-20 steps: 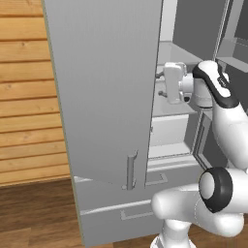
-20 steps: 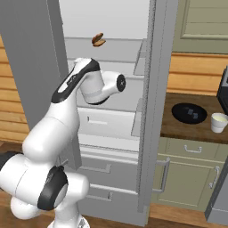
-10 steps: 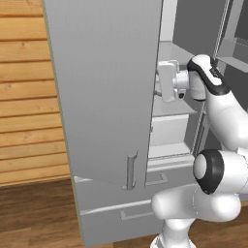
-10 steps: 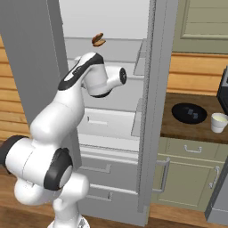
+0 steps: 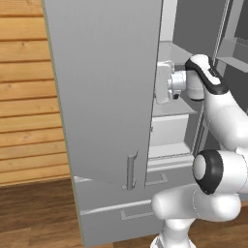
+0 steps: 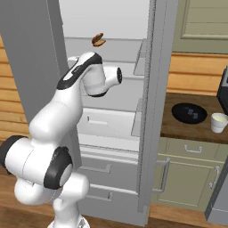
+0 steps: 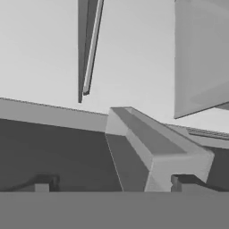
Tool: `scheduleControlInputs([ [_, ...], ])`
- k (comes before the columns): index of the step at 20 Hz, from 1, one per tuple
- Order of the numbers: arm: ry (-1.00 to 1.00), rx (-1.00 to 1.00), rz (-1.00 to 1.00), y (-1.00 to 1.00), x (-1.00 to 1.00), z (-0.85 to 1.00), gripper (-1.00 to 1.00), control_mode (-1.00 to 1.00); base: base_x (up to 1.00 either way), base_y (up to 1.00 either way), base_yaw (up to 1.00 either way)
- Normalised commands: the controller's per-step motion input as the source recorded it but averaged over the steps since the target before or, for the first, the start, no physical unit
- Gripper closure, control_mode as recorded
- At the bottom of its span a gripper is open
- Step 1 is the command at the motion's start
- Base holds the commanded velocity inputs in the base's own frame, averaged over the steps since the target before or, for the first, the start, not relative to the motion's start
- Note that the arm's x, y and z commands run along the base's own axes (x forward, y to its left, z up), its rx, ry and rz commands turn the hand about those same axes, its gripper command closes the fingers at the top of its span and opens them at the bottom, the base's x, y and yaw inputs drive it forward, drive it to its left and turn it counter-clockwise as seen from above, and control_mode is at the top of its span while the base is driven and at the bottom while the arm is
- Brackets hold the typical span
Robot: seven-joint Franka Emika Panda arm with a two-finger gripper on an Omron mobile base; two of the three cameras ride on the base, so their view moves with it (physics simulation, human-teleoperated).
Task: Grab a lemon wedge from the fridge and one ice cube from the ice bowl, and put them in the glass of lemonade.
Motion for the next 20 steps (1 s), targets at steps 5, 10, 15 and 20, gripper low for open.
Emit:
scheduleControlInputs([
  [5, 0.0, 0.05, 0.12, 0.35, -0.74, 0.0, -1.0, -1.0, 0.0, 0.0, 0.0],
  [10, 0.0, 0.04, 0.13, 0.41, -0.82, 0.0, -1.0, -1.0, 0.0, 0.0, 0.0],
  [15, 0.01, 0.01, 0.08, 0.66, -0.42, 0.0, -1.0, -1.0, 0.0, 0.0, 0.0],
  [20, 0.0, 0.0, 0.04, 0.8, -0.28, 0.0, -1.0, -1.0, 0.0, 0.0, 0.0],
])
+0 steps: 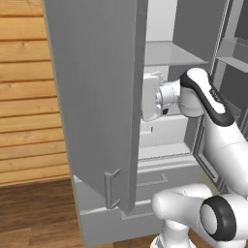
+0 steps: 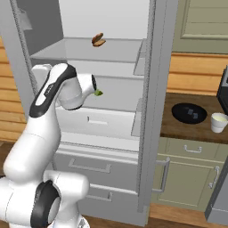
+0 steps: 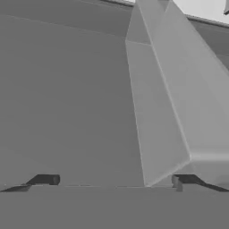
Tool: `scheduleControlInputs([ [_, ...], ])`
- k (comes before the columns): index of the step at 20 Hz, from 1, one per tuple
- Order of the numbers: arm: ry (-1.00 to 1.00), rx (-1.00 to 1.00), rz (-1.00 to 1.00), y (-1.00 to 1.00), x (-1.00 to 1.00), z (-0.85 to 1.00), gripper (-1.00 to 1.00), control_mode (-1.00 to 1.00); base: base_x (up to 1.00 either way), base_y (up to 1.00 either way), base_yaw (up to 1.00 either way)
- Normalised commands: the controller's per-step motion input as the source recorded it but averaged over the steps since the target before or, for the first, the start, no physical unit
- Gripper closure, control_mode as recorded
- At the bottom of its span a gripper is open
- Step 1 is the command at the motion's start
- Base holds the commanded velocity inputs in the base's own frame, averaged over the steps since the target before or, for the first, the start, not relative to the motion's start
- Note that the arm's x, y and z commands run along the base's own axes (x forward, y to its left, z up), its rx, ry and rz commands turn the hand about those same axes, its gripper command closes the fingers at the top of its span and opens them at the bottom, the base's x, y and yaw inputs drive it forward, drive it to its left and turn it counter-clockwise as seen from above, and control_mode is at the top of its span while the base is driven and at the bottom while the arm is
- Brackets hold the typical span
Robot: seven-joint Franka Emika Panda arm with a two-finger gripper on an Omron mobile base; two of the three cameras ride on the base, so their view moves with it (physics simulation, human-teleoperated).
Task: Grab a lemon wedge from the fridge and one ice cube from the ice bowl, and put them in the glass of lemonade.
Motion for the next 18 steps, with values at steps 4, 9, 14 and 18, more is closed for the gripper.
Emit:
scheduleControlInputs([
  [4, 0.01, 0.0, 0.03, 0.79, -0.42, 0.0, -1.0, -1.0, 0.0, 0.0, 0.0],
  [9, 0.01, 0.0, 0.04, 0.77, -0.55, 0.0, -1.0, -1.0, 0.0, 0.0, 0.0],
  [14, 0.0, 0.0, 0.01, 0.79, -0.33, 0.0, -1.0, -1.0, 0.0, 0.0, 0.0],
  [18, 0.0, 0.0, 0.0, 0.66, -0.09, 0.0, -1.0, -1.0, 0.0, 0.0, 0.0],
])
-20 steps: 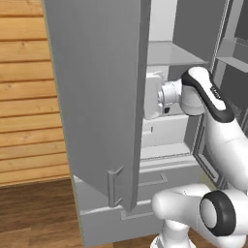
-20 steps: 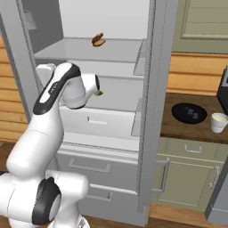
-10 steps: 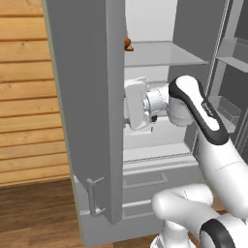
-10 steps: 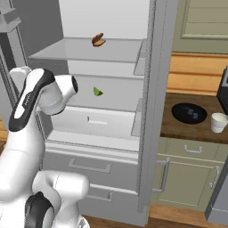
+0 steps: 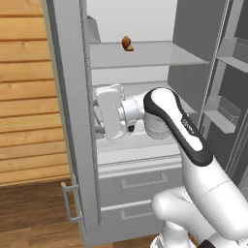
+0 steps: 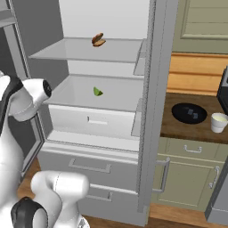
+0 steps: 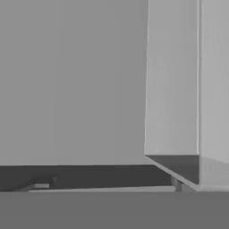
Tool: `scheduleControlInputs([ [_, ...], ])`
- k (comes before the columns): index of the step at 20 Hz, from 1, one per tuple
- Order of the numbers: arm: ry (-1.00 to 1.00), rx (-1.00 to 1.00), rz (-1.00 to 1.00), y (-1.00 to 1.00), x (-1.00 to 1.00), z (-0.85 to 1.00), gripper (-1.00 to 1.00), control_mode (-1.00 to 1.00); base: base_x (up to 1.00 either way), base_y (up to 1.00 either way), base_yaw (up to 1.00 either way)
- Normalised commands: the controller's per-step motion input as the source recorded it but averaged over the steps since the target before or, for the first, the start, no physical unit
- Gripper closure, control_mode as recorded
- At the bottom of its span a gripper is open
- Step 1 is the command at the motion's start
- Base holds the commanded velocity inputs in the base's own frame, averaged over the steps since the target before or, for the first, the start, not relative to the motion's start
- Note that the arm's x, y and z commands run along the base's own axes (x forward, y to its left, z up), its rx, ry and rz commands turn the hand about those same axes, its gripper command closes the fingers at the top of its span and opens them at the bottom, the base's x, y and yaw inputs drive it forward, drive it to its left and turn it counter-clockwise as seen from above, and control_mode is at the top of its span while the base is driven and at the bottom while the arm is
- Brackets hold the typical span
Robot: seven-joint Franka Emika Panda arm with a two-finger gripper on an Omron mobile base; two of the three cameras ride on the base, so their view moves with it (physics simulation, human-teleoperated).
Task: Grab a lemon wedge from the fridge and one ice cube from the ice bowl, and put them in the glass of lemonade.
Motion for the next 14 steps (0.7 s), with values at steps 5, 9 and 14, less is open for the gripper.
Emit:
scheduleControlInputs([
  [5, 0.0, -0.02, -0.01, 0.54, 0.03, 0.0, -1.0, -1.0, 0.0, 0.0, 0.0],
  [9, 0.0, -0.05, -0.06, 0.6, 0.03, 0.0, -1.0, -1.0, 0.0, 0.0, 0.0],
  [14, 0.0, -0.05, -0.07, 0.59, 0.01, 0.0, -1.0, -1.0, 0.0, 0.0, 0.0],
])
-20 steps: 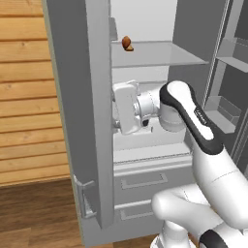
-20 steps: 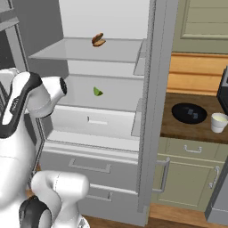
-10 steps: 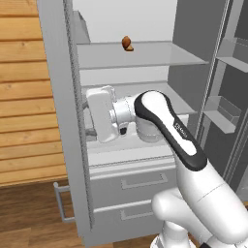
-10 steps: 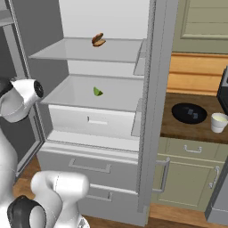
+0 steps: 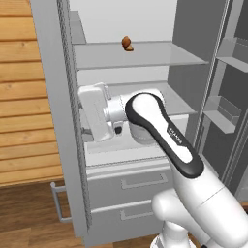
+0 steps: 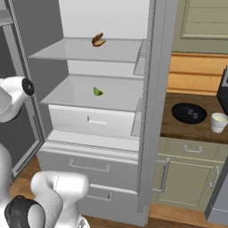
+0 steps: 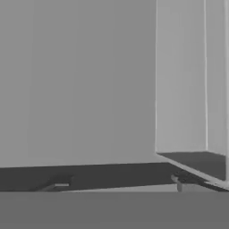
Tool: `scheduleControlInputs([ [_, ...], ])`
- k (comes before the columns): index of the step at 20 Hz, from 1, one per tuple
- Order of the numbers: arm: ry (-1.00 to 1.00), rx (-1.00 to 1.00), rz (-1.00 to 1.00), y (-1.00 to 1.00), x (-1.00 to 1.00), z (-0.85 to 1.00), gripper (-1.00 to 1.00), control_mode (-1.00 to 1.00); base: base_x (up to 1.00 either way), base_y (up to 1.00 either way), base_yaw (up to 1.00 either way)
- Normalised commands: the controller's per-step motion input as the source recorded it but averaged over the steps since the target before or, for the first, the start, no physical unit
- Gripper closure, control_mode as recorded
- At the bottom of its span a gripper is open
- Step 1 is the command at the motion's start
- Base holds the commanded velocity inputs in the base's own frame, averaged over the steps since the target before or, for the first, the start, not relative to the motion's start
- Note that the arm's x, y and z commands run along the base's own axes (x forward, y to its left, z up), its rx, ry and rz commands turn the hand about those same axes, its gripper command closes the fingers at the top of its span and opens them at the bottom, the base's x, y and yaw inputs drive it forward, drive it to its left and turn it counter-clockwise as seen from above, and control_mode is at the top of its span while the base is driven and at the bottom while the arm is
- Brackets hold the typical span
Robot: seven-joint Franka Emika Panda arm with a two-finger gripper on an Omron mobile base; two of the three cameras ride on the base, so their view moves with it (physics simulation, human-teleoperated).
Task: Grab a lemon wedge from the fridge and one ice cube from the ice bowl, and put them in the glass of lemonade.
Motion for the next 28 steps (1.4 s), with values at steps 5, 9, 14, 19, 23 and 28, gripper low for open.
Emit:
scheduleControlInputs([
  [5, 0.0, -0.01, -0.06, 0.07, -0.25, 0.12, -1.0, -1.0, 0.0, 0.0, 0.0],
  [9, 0.0, 0.0, 0.0, -0.53, -0.48, 0.28, -1.0, -1.0, 0.0, 0.0, 0.0],
  [14, 0.0, -0.02, -0.02, -0.79, -0.13, 0.29, -1.0, -1.0, 0.0, 0.0, 0.0],
  [19, 0.02, -0.32, -0.13, -0.43, 0.34, 0.01, -1.0, -1.0, 0.0, 0.0, 0.0],
  [23, 0.02, -0.47, -0.21, -0.33, 0.48, -0.16, -1.0, -1.0, 0.0, 0.0, 0.0],
  [28, 0.05, -0.42, -0.21, -0.59, 0.7, 0.0, -1.0, -1.0, 0.0, 0.0, 0.0],
])
